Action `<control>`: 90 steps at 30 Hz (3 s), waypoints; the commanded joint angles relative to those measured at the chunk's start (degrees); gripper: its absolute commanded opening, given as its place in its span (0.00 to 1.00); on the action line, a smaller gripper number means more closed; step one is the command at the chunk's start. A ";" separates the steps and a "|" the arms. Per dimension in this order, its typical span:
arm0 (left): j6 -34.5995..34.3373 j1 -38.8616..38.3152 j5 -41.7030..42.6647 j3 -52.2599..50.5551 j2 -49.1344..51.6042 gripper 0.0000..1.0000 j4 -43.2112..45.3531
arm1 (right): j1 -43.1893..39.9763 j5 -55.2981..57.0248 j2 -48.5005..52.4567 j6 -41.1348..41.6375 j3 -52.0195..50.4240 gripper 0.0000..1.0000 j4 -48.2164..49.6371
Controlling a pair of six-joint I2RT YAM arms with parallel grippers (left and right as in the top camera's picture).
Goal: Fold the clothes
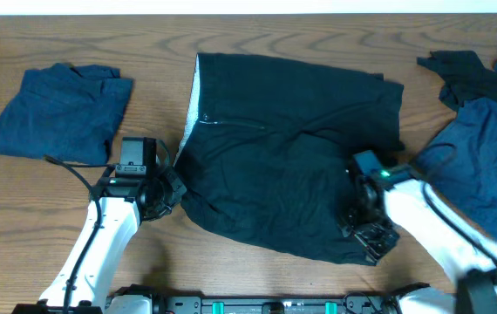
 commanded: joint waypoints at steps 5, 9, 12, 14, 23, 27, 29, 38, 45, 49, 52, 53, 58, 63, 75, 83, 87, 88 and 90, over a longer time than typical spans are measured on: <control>1.03 -0.17 -0.33 -0.22 0.26 0.06 -0.15 | 0.28 1.88 -12.68 2.95 -0.31 0.67 -5.60; 1.29 -0.17 -0.33 -0.22 0.26 0.06 -0.17 | 1.62 1.42 -13.09 5.29 -2.08 0.68 -6.05; 1.66 -0.17 -0.31 -0.22 0.26 0.06 -0.20 | 2.75 0.13 -12.68 9.14 -6.99 0.67 -2.25; 1.66 -0.17 -0.31 -0.22 0.26 0.06 -0.20 | 3.08 -1.42 -12.68 10.71 -10.69 0.67 2.19; 1.66 -0.17 -0.33 -0.22 0.26 0.06 -0.35 | 2.99 -1.20 -12.68 13.57 -19.87 0.64 16.48; 1.66 -0.17 -0.33 -0.22 0.26 0.06 -0.39 | 2.91 1.38 -12.68 13.57 -19.87 0.46 17.53; 1.66 -0.17 -0.33 -0.22 0.26 0.06 -0.52 | 2.60 1.95 -12.68 13.53 -19.87 0.23 17.44; 4.90 -0.11 -0.37 -0.22 0.13 0.06 -4.15 | -1.62 3.72 -13.29 7.39 -18.75 0.01 15.17; 7.04 -0.11 -0.33 -0.04 -3.69 0.06 -9.42 | -5.68 9.73 -14.01 -13.38 -8.92 0.01 9.92; 7.45 -0.11 -0.33 0.02 -9.44 0.06 -11.69 | -7.96 10.62 -14.01 -18.12 -1.03 0.01 5.57; 7.39 -0.11 -0.59 0.11 -14.93 0.06 -11.69 | -9.27 12.22 -13.97 -21.73 4.00 0.01 3.85; 7.39 -0.11 -0.72 0.13 -16.81 0.06 -10.86 | -9.77 12.74 -13.97 -23.74 6.14 0.01 3.41; 5.31 -0.11 -0.74 0.46 -23.43 0.06 -4.46 | -11.82 14.03 -13.42 -30.23 14.60 0.01 1.20; 2.82 -0.11 -0.81 0.55 -24.70 0.06 7.28 | -14.78 14.01 -9.49 -35.52 21.49 0.01 1.51; 0.00 -0.13 -1.79 0.92 -7.04 0.06 33.18 | -16.17 17.46 6.38 -41.53 35.01 0.01 12.83; 0.02 -0.13 -1.81 2.73 6.62 0.06 52.24 | -16.20 19.12 12.92 -41.42 36.02 0.01 23.52; -0.04 -0.13 -1.81 2.73 12.81 0.06 61.96 | -16.20 19.19 15.72 -39.76 36.02 0.01 27.45; -0.04 -0.13 -1.81 2.73 14.16 0.06 63.89 | -16.17 19.41 16.46 -39.19 36.02 0.01 28.15; -0.94 -0.13 -1.81 2.75 16.76 0.06 67.04 | -16.20 20.20 17.92 -38.21 36.02 0.01 29.05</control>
